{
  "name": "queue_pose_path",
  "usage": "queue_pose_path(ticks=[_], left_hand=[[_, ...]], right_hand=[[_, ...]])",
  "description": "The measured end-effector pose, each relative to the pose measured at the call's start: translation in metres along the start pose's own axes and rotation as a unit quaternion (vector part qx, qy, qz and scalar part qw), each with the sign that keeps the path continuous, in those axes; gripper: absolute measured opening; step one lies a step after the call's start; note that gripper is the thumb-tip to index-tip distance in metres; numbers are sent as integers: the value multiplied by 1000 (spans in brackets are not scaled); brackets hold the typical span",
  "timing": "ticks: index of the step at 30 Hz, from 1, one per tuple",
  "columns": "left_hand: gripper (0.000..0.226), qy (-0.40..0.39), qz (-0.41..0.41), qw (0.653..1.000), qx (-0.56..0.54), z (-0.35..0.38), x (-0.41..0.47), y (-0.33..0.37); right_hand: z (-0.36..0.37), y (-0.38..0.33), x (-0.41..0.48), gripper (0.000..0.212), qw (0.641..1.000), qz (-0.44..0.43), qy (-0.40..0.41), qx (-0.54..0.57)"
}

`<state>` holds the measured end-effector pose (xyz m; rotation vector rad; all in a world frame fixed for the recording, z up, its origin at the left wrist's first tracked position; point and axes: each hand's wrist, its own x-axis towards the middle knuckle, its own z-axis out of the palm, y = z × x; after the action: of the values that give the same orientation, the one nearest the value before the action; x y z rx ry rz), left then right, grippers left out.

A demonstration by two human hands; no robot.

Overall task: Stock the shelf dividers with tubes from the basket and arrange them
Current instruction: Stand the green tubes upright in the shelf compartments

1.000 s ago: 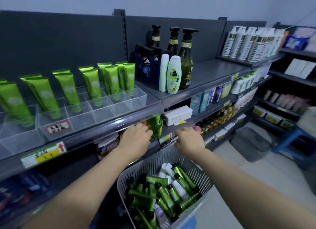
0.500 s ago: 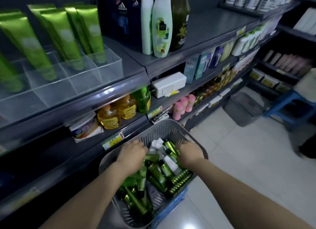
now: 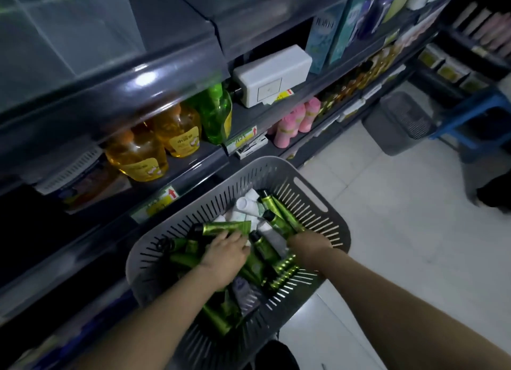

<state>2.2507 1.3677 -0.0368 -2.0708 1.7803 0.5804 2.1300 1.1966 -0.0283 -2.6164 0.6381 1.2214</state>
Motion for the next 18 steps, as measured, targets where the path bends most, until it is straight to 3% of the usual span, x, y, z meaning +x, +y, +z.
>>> queue_pose_path(ticks=[8,11,13,16,18], left_hand=[[65,-30,-8,999,-27,27,27,9],[52,-43,-25,998,-29,26,30,11],[45,-8,-9,1000,-23,27,23,10],[35,111,-18,993,-29,20,12,3],[43,97,-65,991,-66,14,4,-3]], right_hand=[[21,16,38,30,992,-42,-67,-103],[25,15,46,30,983,-52,-68,-163],[26,13,49,31,977,-56,-57,-196],[23,12,48,29,976,-67,-54,-199],[25,12,44,28,974,-88,-88,-191]])
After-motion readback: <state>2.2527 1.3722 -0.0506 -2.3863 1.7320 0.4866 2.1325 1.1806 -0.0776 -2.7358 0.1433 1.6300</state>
